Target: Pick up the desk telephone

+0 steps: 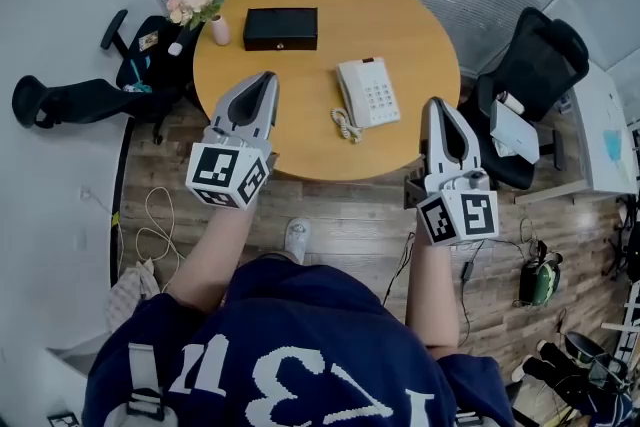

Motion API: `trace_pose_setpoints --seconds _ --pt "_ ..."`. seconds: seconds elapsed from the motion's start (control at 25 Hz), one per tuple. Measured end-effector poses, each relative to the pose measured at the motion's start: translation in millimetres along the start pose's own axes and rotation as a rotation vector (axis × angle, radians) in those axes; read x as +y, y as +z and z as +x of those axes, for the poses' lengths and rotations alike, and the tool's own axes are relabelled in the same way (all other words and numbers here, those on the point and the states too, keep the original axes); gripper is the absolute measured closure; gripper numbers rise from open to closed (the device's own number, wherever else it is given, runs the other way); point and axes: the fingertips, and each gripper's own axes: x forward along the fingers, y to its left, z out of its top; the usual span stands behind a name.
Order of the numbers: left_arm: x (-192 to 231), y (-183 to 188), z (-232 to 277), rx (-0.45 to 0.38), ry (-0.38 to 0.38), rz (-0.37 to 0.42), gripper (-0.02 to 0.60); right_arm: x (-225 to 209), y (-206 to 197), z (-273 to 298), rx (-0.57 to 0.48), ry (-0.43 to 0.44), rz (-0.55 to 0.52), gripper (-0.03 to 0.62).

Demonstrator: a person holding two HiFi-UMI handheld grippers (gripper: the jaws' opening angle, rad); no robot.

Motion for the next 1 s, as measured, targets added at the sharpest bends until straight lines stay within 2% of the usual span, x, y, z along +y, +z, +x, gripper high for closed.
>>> trace_pose_setpoints --seconds 0.36,0.56,0.72,1.0 --pt "63.0 -4.8 79.0 -0.019 -0.033 -0.020 0.563 -34.2 -6.7 73.6 -0.029 -0.083 -0.018 0.568" --pt "73.5 -14.3 103.0 -0.012 -0.075 -0.038 0.563 -53.3 -11.7 97.1 -0.018 -0.121 -0.016 0.568" --pt "80.3 -28.9 115.9 0.009 -0.079 -0.064 0.563 -60.7 -21.2 104.9 0.000 -0.131 -0.014 0.566" --pt "76.8 -43.1 136.2 0.026 -0.091 -0.087 0.563 -77.0 -38.3 128.6 0.026 -0.099 -0.001 0.566"
